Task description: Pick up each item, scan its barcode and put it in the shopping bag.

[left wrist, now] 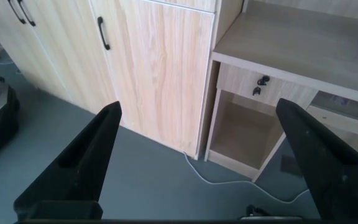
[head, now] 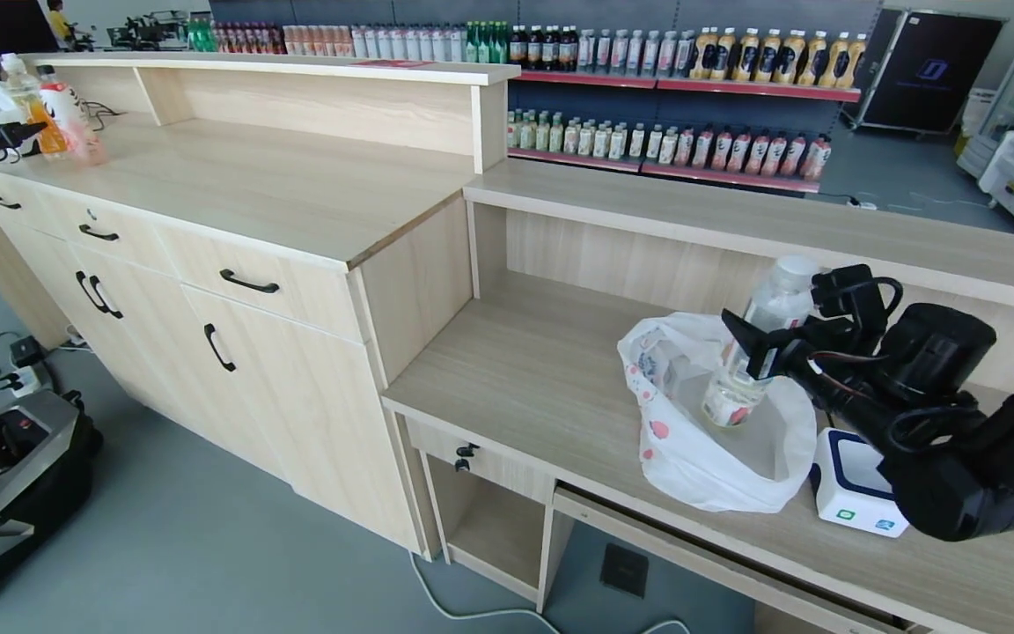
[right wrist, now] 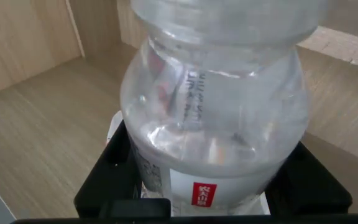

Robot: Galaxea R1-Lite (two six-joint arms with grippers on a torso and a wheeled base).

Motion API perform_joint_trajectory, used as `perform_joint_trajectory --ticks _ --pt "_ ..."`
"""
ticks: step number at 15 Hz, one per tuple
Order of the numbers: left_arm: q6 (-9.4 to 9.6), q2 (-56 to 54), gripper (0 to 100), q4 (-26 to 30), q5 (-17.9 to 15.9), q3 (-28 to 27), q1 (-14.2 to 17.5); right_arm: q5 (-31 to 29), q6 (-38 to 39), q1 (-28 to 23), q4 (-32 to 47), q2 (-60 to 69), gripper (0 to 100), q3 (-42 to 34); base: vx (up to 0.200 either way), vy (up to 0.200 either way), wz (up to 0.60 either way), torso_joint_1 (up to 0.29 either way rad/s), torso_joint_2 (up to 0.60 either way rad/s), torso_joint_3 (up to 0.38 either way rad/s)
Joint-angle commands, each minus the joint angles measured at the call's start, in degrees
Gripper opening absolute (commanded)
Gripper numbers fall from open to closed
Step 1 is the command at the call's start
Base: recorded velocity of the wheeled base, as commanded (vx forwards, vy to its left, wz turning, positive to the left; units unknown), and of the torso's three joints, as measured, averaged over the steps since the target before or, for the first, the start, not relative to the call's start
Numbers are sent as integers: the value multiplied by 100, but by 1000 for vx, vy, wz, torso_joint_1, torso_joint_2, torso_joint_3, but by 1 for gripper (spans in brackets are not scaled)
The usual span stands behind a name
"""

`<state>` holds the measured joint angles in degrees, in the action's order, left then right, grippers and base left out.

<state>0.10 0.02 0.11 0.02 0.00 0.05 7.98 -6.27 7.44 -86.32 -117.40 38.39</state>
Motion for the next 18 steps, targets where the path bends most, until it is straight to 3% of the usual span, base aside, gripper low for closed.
perform_joint_trajectory --ticks 1,6,9,18 --pt "-1 -2 100 -2 6 0 4 160 126 65 -254 -767 0 72 0 0 0 0 0 0" --pt "-1 -2 100 -2 6 0 4 203 152 91 -368 -1383 0 415 0 0 0 0 0 0" --pt "-1 -2 100 -2 6 0 4 529 161 91 -368 -1514 0 485 0 0 0 0 0 0" --pt "-1 -2 100 7 6 0 4 546 143 -164 -368 -1971 0 617 0 0 0 0 0 0"
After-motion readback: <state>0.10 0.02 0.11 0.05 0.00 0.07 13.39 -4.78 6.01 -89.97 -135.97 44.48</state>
